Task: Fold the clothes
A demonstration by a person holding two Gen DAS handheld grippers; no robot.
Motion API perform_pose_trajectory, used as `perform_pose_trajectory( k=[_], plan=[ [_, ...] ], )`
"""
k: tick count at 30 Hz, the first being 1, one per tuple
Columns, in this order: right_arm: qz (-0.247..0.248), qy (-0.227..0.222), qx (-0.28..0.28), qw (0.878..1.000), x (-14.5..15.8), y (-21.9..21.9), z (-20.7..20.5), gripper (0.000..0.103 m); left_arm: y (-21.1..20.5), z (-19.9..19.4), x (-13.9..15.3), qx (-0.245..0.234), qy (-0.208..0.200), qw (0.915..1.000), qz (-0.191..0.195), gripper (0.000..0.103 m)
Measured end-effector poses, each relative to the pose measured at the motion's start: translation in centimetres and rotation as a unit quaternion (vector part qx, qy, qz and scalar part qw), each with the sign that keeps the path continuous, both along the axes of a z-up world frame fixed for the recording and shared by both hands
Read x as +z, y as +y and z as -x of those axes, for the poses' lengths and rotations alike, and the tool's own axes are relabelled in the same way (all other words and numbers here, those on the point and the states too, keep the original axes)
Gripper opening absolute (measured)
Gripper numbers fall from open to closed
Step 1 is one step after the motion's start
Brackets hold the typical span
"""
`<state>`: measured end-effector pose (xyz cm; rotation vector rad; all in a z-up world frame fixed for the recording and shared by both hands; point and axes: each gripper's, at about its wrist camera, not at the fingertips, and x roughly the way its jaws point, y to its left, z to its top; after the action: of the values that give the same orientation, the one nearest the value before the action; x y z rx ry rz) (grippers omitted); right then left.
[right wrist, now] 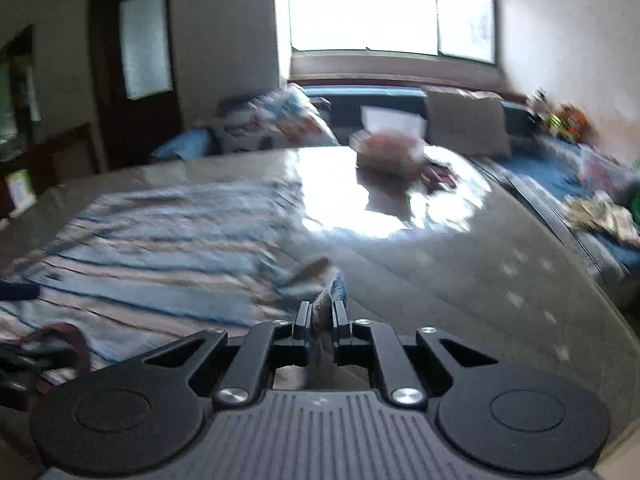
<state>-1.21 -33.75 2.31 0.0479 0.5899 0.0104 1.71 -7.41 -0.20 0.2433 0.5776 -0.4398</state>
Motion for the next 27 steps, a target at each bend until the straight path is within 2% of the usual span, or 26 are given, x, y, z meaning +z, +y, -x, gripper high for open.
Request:
perform_pose_trajectory(
  k=[6,11,13,20,27],
  plan=[
    [-0.008,-0.031,0.083,0.996,2.2,4.4,-0.5,0.008,1.6,0.2,0.1,0.022,0.002,0.9996,0.015,0.103],
    [-0.008,-0.019,0.134,0.991,1.3,7.8,-1.7,0.009,2.4,0.4,-0.1,0.033,0.005,0.9993,0.018,0.103],
    [-0.014,-0.007,0.143,0.99,0.4,8.7,-2.2,0.016,2.6,0.4,-0.2,0.036,0.008,0.9992,0.019,0.103],
    [-0.018,0.023,0.151,0.988,-0.7,8.5,-2.7,0.02,2.4,0.0,-0.2,0.031,0.01,0.9993,0.019,0.103],
    [0.008,0.05,0.14,0.989,-1.7,6.3,-6.8,0.02,-0.1,-0.8,0.4,0.002,0.006,0.9998,0.018,0.103]
  ],
)
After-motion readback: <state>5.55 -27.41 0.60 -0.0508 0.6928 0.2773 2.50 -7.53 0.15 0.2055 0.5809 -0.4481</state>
